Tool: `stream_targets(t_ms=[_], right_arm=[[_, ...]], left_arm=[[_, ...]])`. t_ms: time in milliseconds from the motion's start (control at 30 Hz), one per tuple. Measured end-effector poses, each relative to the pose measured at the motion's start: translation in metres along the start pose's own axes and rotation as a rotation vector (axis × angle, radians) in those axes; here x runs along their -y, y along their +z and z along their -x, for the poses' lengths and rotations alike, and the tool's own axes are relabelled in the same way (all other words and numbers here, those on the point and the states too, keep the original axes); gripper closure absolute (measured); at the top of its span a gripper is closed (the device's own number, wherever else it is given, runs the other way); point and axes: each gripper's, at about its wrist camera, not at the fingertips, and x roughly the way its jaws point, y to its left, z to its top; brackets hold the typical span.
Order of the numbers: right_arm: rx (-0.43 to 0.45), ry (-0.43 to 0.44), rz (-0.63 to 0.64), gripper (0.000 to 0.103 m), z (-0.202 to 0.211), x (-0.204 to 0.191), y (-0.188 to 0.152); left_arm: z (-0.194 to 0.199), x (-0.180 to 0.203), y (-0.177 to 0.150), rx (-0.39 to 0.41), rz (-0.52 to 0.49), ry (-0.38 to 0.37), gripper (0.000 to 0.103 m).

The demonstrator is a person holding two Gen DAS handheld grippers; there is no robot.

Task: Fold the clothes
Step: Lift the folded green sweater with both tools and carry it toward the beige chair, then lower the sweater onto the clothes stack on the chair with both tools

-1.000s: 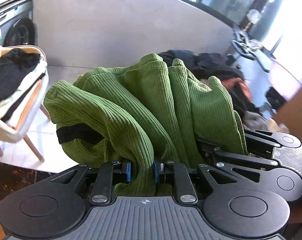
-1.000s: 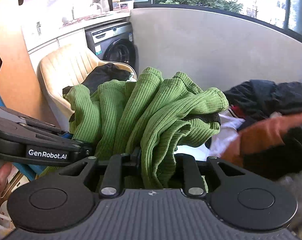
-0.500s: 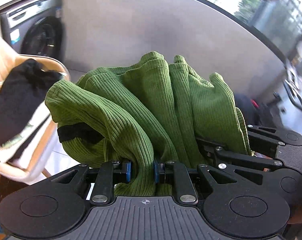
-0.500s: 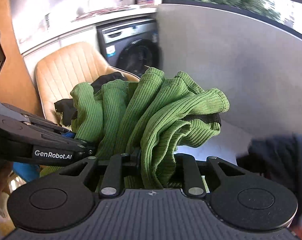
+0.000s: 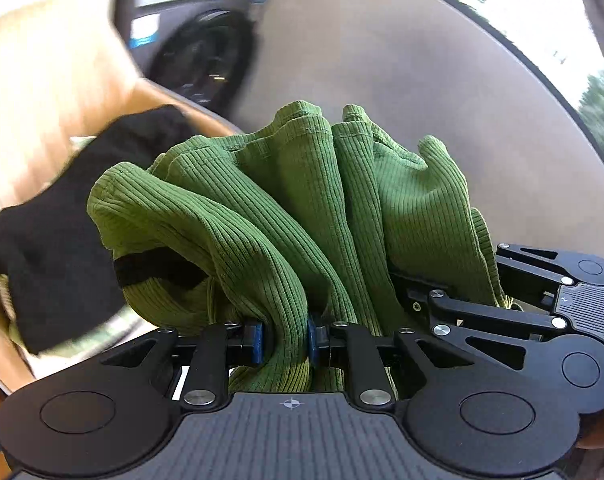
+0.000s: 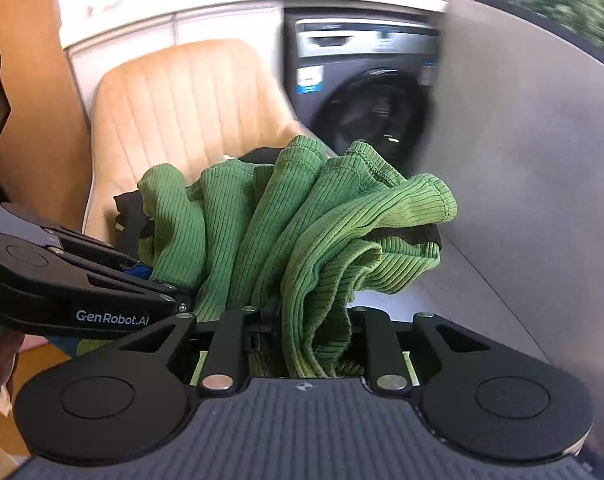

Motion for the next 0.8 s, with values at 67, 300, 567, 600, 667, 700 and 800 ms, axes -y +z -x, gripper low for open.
stream_targets(t_ms=[67,300,567,600,667,700,800], right_arm=[[-0.009,0.038,0.046,0.081,-0.036,-0.005,0.021],[-0.028,0.179,0.152,0.081,-0.141,-0.031,0.075],[-0.090,0.338,0.230,0.081,-0.244,-0.054,0.118],[-0.105,0.356,0.240,0.081,-0.256,-0.055,0.119],[-0.144,0.381,0.263,0.081,-0.279,-0.058,0.121],[-0.161,0.384,0.277,0.081,-0.289,-0.059,0.121],[-0.207,0.389,0.296,0.081,-0.313,-0.054,0.119]], left_arm=[[-0.014,-0.028,0.017,0.001,0.042,0.038,0.087],[-0.060,-0.122,0.072,0.001,0.182,0.170,0.086],[-0.104,-0.202,0.104,-0.024,0.344,0.304,0.085],[-0.110,-0.212,0.104,-0.036,0.374,0.314,0.085],[-0.122,-0.227,0.102,-0.063,0.407,0.326,0.085],[-0.126,-0.232,0.100,-0.073,0.414,0.330,0.085],[-0.135,-0.242,0.094,-0.102,0.423,0.339,0.085]])
